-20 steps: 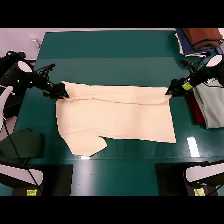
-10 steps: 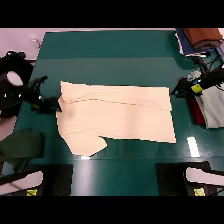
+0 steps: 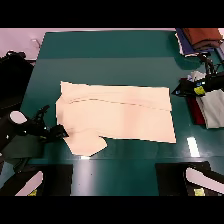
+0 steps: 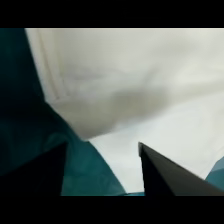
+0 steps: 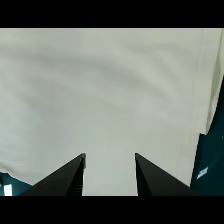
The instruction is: Fold the shirts.
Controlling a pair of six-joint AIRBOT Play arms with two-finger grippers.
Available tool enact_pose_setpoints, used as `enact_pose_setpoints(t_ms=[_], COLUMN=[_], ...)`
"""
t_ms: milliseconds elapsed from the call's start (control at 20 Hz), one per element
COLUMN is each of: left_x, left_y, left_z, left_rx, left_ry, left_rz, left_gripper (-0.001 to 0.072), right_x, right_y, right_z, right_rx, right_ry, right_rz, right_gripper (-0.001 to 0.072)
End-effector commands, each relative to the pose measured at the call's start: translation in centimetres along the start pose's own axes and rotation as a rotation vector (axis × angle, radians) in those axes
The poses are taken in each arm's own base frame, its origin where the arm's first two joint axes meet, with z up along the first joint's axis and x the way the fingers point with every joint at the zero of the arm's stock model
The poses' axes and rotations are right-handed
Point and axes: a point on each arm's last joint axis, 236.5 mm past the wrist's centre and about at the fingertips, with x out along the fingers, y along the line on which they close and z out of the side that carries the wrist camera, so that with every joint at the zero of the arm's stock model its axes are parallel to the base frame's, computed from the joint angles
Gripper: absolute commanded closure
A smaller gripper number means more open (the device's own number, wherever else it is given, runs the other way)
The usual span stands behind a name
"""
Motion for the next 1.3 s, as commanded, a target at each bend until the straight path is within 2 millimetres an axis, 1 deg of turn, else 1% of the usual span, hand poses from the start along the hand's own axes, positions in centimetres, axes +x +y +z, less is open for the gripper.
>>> enact_pose_setpoints(t_ms=[0,50,100,150,200,250,300,350,400,450,500,550,600,650,700,750,800,900,950,1050,1100,1150,1250], left_x=[0.9,0.8,0.8,0.7,0.6,0.6,0.5,0.3,0.1,0.1,0.1,0.1,0.1,0.1,0.1,0.1,0.1,0.1,0.0,-0.6,-1.1,-1.8,-3.0], left_y=[-1.2,-1.7,-2.4,-2.9,-3.2,-3.4,-3.6,-3.7,-3.9,-4.0,-3.9,-3.9,-3.8,-3.8,-3.8,-3.8,-3.8,-3.8,-3.8,-4.0,-4.2,-4.4,-4.3], left_z=[1.0,1.1,1.1,1.2,1.0,0.8,0.5,0.3,0.1,0.1,0.1,0.1,0.2,0.2,0.2,0.3,0.3,0.3,0.5,1.1,1.3,1.4,1.0], left_rx=[-0.048,-0.045,-0.02,-0.006,0.003,0.024,0.046,0.062,0.078,0.089,0.09,0.092,0.092,0.092,0.092,0.092,0.092,0.093,0.096,0.113,0.127,0.149,0.198], left_ry=[-0.081,-0.084,-0.086,-0.088,-0.083,-0.075,-0.062,-0.05,-0.042,-0.04,-0.039,-0.04,-0.043,-0.045,-0.046,-0.047,-0.048,-0.05,-0.053,-0.068,-0.07,-0.069,-0.082], left_rz=[-0.079,-0.102,-0.132,-0.152,-0.165,-0.17,-0.174,-0.178,-0.181,-0.181,-0.18,-0.177,-0.175,-0.174,-0.174,-0.173,-0.173,-0.172,-0.17,-0.165,-0.162,-0.155,-0.123], left_gripper=[0.0184,0.0263,0.0397,0.0481,0.0621,0.0685,0.0685,0.0685,0.0685,0.0685,0.0685,0.0685,0.0685,0.0685,0.0686,0.0685,0.0686,0.0686,0.0686,0.0687,0.0687,0.0687,0.0687], right_x=[-0.1,-0.1,-0.1,-0.1,-0.2,-0.1,0.1,0.4,0.9,1.3,1.8,2.5,3.2,4.0,4.7,5.5,6.4,7.8,8.4,8.9,9.0,8.8,7.6], right_y=[0.3,0.3,0.3,0.1,-0.2,-0.6,-1.6,-3.6,-5.8,-7.6,-8.8,-9.7,-10.2,-10.5,-10.6,-10.4,-10.0,-9.2,-8.6,-8.0,-7.6,-7.4,-7.0], right_z=[-0.1,-0.2,-0.3,-0.6,-1.2,-2.2,-3.4,-5.3,-7.6,-10.2,-12.7,-15.3,-17.3,-19.3,-20.9,-21.8,-22.0,-21.0,-20.4,-19.7,-19.4,-18.9,-17.7], right_rx=[-0.001,-0.001,-0.001,-0.003,-0.002,0.001,0.012,0.045,0.087,0.136,0.197,0.273,0.342,0.401,0.447,0.478,0.497,0.516,0.505,0.453,0.414,0.382,0.308], right_ry=[-0.002,0.001,0.007,0.02,0.043,0.067,0.095,0.13,0.174,0.222,0.27,0.316,0.35,0.392,0.429,0.451,0.449,0.406,0.389,0.365,0.352,0.326,0.266], right_rz=[0.008,0.008,0.008,0.006,0.005,0.007,-0.006,-0.05,-0.098,-0.128,-0.132,-0.115,-0.093,-0.072,-0.052,-0.026,0.005,0.051,0.07,0.06,0.047,0.034,0.0], right_gripper=[0.0346,0.0346,0.0346,0.0346,0.0346,0.0346,0.0346,0.0346,0.0346,0.0344,0.0312,0.0206,0.0197,0.0204,0.022,0.0275,0.0281,0.0292,0.0364,0.0434,0.0535,0.062,0.0692])
